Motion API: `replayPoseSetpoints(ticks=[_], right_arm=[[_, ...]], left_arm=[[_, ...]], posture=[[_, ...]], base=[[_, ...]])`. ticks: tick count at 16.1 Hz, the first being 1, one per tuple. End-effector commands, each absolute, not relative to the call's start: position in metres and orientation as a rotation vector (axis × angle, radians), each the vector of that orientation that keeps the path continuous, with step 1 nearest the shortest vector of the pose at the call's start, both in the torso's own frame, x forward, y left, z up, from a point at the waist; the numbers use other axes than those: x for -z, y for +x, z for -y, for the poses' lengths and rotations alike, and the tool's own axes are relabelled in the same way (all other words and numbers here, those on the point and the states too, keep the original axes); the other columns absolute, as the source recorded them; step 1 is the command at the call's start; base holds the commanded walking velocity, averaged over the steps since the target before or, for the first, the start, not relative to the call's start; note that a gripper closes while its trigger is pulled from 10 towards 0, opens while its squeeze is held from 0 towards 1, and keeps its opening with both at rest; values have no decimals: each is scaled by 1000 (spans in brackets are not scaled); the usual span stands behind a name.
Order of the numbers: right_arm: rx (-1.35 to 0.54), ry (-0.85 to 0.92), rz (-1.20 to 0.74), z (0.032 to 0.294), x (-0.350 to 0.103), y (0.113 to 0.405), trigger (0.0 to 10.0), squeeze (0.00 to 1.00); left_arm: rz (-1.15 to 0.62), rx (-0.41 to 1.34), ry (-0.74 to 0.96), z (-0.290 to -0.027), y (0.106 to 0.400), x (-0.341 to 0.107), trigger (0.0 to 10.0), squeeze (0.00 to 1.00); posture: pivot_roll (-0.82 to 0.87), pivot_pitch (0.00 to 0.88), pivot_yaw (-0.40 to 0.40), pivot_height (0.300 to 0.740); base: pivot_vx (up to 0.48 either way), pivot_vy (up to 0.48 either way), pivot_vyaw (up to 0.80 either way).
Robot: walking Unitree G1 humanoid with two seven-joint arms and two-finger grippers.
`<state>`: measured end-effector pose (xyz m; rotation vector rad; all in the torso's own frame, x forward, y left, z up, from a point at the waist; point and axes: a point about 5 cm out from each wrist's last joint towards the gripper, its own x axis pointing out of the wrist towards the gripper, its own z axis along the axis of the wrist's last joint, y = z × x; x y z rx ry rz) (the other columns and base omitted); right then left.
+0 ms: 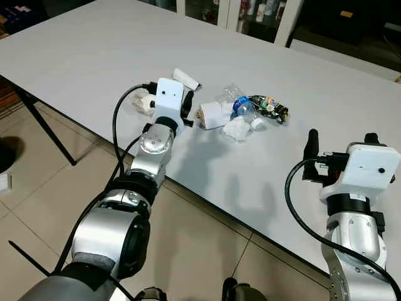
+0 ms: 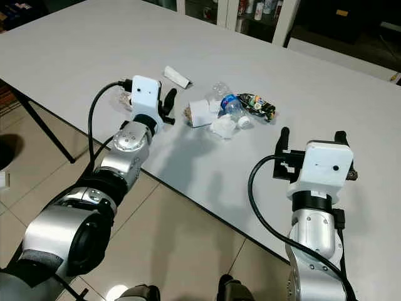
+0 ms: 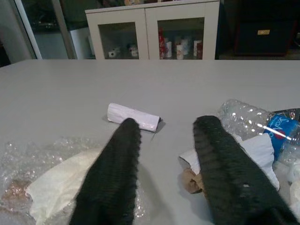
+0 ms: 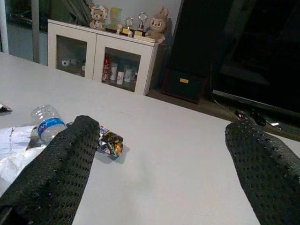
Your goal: Picking trash to rubbish bin
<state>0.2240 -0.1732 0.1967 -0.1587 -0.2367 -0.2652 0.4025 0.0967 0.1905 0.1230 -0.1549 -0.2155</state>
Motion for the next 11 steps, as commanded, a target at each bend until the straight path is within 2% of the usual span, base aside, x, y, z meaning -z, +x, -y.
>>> replayPoseSetpoints(ticks=[1, 6, 7, 10, 11], right_arm=[[280, -154, 239, 176, -196, 224, 10000, 0], [294, -143, 231, 178, -194, 224, 10000, 0], [291, -146, 229, 178, -194, 225, 10000, 0], [289, -147, 230, 180, -194, 225, 10000, 0], [287, -147, 229, 180, -194, 225, 10000, 0]], left_arm=[[190, 224, 120, -93, 403, -199, 10000, 1000], [159, 267, 100, -78, 395, -184, 10000, 1000], [126, 311, 75, -65, 388, -171, 10000, 1000], [99, 340, 41, -48, 380, -162, 10000, 1000], [98, 350, 27, -46, 379, -162, 10000, 286]], posture=[[-9, 108, -2, 740], [-15, 107, 0, 740], [-14, 101, -6, 740], [-9, 101, -14, 740], [-7, 100, -17, 740]], base=[[0, 0, 0], [0, 0, 0], [0, 0, -781], [0, 0, -792], [0, 0, -800]])
